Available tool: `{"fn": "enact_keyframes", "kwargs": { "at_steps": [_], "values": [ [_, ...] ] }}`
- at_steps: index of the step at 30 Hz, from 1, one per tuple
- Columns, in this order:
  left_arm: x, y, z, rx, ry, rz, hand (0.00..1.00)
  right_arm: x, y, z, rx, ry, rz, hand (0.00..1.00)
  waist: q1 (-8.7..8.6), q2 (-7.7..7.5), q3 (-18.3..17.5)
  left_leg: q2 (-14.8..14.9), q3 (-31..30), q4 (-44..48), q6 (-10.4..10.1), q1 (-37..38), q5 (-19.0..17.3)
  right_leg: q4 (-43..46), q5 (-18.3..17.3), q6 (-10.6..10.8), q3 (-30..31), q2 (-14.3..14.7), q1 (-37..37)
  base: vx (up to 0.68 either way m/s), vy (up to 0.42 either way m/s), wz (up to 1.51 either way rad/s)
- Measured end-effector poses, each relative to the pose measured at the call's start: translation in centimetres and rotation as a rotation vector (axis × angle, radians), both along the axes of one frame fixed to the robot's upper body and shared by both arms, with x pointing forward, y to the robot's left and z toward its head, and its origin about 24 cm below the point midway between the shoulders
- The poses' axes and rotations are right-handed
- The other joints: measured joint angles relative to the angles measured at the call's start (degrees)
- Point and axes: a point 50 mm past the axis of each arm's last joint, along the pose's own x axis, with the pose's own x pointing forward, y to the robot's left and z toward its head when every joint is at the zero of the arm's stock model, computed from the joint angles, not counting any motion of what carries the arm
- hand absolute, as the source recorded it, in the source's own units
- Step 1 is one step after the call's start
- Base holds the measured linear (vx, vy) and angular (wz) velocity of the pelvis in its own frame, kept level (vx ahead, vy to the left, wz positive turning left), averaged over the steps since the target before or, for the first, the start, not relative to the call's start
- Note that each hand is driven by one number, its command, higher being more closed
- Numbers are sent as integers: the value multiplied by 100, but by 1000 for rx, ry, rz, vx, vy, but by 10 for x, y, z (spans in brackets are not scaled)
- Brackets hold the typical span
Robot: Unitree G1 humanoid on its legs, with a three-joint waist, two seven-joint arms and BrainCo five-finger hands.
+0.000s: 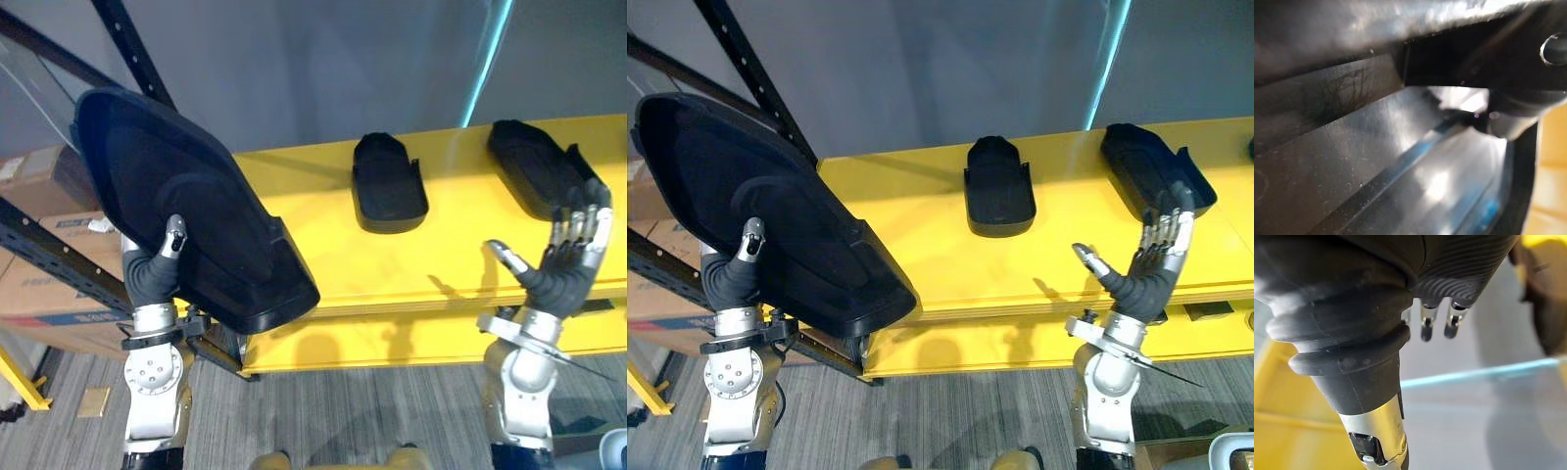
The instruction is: Walk over and take plastic housings, then place them on the shelf
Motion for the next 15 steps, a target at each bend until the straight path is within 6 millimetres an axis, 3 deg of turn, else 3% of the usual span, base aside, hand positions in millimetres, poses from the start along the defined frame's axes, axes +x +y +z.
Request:
{"fn": "enact_keyframes", "kwargs": {
  "at_steps": [2,4,6,7,8,11,13,15],
  "values": [
    [-2,3,-2,6,12,9,100,-4,0,-5,-11,30,12,0,0,40,56,137,-44,792,244,-282,166,132,-130,-79,62,77,86,-20,-66,-24],
    [-6,10,-5,47,36,51,100,-7,-2,-7,-24,43,15,0,-19,97,42,213,-68,666,234,-222,269,155,-141,-103,146,164,109,36,-65,-12],
    [-2,10,-3,82,42,62,100,-8,-6,-6,-24,38,1,0,-50,115,41,204,-42,415,130,-69,331,300,-135,-97,150,155,25,43,-36,3],
    [3,10,-4,93,51,66,100,-8,-8,-5,-31,40,-3,0,-54,96,59,211,-60,517,-60,-102,468,338,-133,-100,177,131,35,24,-15,-17],
    [7,12,-6,89,75,76,100,-8,-8,-4,-41,39,7,0,-52,69,73,172,-114,426,-156,-88,281,328,-120,-109,243,108,76,22,-6,-24],
    [21,23,-3,156,115,101,100,-6,-11,-2,-43,40,19,0,-64,78,60,14,-92,-604,0,404,91,415,-120,-105,516,132,-112,-32,105,-46],
    [30,39,3,209,138,156,100,-3,-9,1,-35,27,54,0,-64,96,58,-22,37,-1056,-72,537,-132,536,-98,-46,744,189,-457,-83,165,-57],
    [37,54,8,215,153,217,100,0,-5,0,-31,41,88,0,-133,0,124,-128,95,-1349,-212,569,-223,596,-8,99,884,131,-730,-97,184,-47]
  ]
}}
